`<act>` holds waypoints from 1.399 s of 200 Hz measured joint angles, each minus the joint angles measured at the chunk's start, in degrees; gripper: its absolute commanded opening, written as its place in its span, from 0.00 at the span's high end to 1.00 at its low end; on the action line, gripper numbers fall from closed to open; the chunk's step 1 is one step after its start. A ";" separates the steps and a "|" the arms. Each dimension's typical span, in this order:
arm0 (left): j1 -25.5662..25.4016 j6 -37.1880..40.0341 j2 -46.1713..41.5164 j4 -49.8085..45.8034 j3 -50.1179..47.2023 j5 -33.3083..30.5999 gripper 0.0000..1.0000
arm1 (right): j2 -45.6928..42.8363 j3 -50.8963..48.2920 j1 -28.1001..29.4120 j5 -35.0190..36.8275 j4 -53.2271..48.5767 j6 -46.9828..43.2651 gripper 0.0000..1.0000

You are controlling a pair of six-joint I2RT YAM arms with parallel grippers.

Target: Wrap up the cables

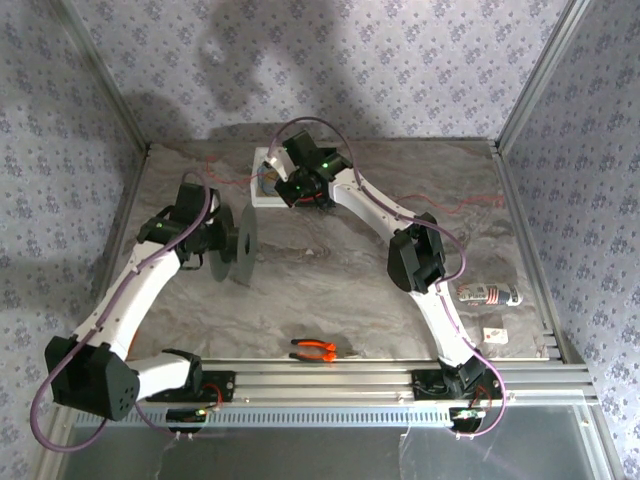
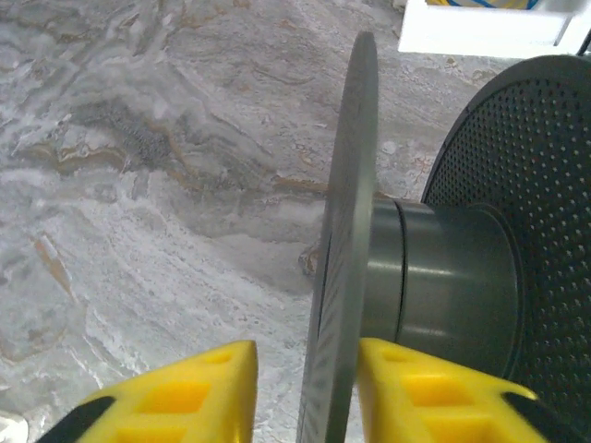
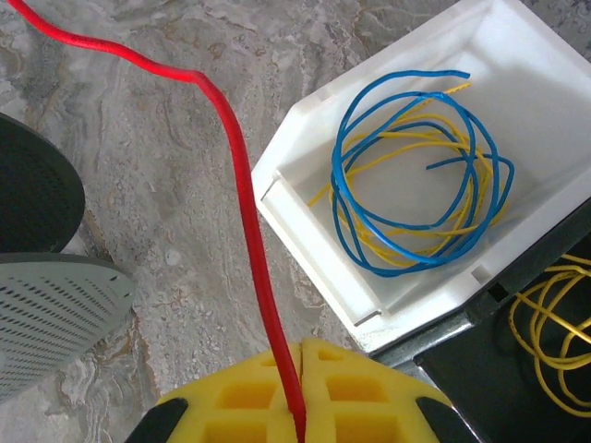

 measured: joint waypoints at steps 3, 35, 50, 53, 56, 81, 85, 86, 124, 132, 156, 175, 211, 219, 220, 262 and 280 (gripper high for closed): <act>0.00 0.04 0.13 0.02 -0.09 0.09 0.76 | -0.09 -0.13 0.00 0.02 0.00 0.00 1.00; 0.00 0.20 0.83 0.11 -0.26 0.79 0.91 | -1.46 -0.94 0.00 0.02 -0.02 -0.02 1.00; 0.00 0.13 0.87 0.22 -0.26 0.66 0.99 | -2.51 -1.44 0.00 0.00 -0.02 -0.02 1.00; 0.00 0.20 0.94 0.33 -0.26 0.76 1.00 | -2.71 -1.55 0.00 0.00 -0.02 -0.02 1.00; 0.00 0.20 1.01 0.37 -0.22 0.74 1.00 | -2.91 -1.57 0.00 0.00 -0.04 -0.02 1.00; 0.00 0.37 1.31 0.57 -0.09 0.72 1.00 | -4.55 -2.54 0.00 -0.17 0.00 -0.02 1.00; 0.00 0.37 1.44 0.57 0.02 0.68 1.00 | -4.81 -2.75 0.00 -0.24 -0.02 -0.02 1.00; 0.00 0.37 1.46 0.57 0.04 0.66 1.00 | -4.85 -2.82 0.00 -0.24 -0.02 -0.02 1.00; 1.31 1.44 3.52 0.61 1.81 0.52 1.00 | -7.41 -5.66 0.00 -1.57 -1.09 -0.24 1.00; 2.05 1.73 4.11 0.76 2.21 0.55 1.00 | -8.07 -6.43 0.02 -1.99 -1.40 -0.26 1.00; 4.98 2.78 5.68 1.25 3.34 0.57 1.00 | -10.75 -10.16 0.20 -3.23 -2.40 -0.26 1.00; 7.06 3.48 7.10 1.53 4.46 0.59 1.00 | -12.31 -12.31 0.48 -4.22 -3.30 -0.22 1.00; 9.05 4.55 10.12 1.68 7.17 0.76 1.00 | -13.22 -14.40 1.64 -6.43 -5.03 -0.22 1.00; 9.16 4.87 10.51 1.70 7.52 0.79 1.00 | -13.22 -14.82 1.97 -6.80 -5.25 -0.24 1.00; 9.16 4.92 10.54 1.70 7.56 0.81 1.00 | -13.22 -14.91 2.01 -6.88 -5.29 -0.26 1.00; 10.10 5.79 11.91 2.14 8.61 2.03 1.00 | -14.47 -19.85 4.17 -7.52 -6.10 -2.54 1.00; 10.56 6.19 12.26 2.47 8.90 2.62 1.00 | -14.88 -21.68 4.83 -7.54 -6.34 -3.58 1.00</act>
